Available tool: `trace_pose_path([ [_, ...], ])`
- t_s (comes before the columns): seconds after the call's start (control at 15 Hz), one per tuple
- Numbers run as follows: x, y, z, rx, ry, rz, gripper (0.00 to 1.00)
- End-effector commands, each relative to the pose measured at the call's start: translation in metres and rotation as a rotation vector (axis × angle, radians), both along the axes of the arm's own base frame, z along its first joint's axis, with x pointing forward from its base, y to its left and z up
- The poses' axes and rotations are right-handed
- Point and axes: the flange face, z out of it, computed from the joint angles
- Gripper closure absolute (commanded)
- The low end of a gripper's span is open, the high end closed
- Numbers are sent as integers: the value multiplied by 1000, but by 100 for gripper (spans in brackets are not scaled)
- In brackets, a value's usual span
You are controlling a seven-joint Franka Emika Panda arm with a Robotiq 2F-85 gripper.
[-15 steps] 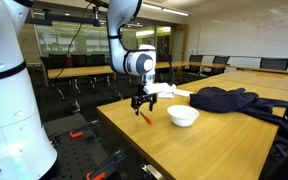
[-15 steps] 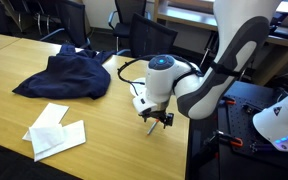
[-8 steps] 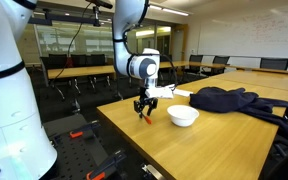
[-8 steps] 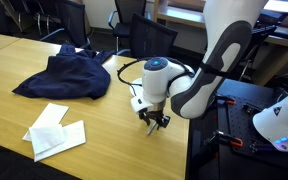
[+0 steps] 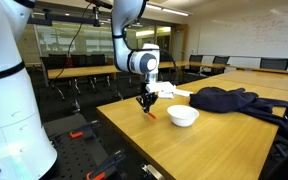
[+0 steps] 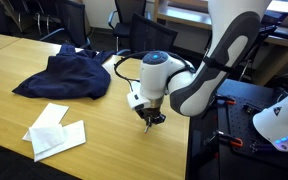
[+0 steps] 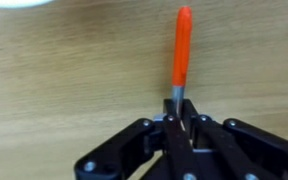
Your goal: Put the marker in the white bowl
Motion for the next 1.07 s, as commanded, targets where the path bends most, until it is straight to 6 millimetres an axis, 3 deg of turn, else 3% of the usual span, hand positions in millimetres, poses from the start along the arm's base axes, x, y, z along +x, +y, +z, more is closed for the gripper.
trace_pose_path([
  [0.0, -7, 5, 43, 40, -42, -81, 97],
  [0.2, -2, 1, 82, 46, -88, -143, 97],
  [0.33, 4, -22, 108, -49, -92, -239, 97],
  [0.53, 22, -72, 129, -201, -53, -335, 97],
  [0.73, 45, -107, 134, -345, 42, -398, 97],
  [1.0, 78, -96, 114, -410, 170, -364, 97],
])
